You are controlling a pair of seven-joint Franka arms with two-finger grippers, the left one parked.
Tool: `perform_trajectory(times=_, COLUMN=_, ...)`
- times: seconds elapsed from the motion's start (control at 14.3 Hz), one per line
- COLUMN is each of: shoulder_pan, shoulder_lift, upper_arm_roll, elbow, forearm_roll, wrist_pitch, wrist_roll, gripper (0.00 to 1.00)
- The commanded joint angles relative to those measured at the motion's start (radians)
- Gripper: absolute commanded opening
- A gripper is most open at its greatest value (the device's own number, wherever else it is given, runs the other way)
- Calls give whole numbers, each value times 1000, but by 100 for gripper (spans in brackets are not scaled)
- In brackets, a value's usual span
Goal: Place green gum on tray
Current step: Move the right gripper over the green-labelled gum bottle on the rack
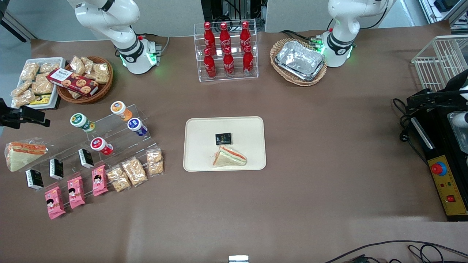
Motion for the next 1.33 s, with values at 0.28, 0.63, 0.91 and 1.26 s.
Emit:
perform_trajectory(times=0.28, shoulder_pan=-14, shoulder_lift=-25, upper_arm_roll=-5, elbow=10, forearm_roll=2, wrist_pitch=-12, wrist_roll=-14, gripper=100)
perform_trajectory(times=0.63, shoulder_pan=-9, shoulder_lift=-41, upper_arm_roll=-2, elbow=2, forearm_roll=-7, wrist_pitch=-16, wrist_roll=-10, gripper=100)
perform_trajectory(times=0.91, shoulder_pan=-11, shoulder_lift=-54, upper_arm_roll=-5, elbow=-6, forearm_roll=-13, wrist_pitch=-41, wrist_roll=-10, gripper=100)
perform_trajectory(times=1.26, shoulder_pan=-11, shoulder_lift=-138, upper_arm_roll=-5, elbow=-117, forearm_roll=-42, wrist_pitch=-17, wrist_roll=-13, gripper=100)
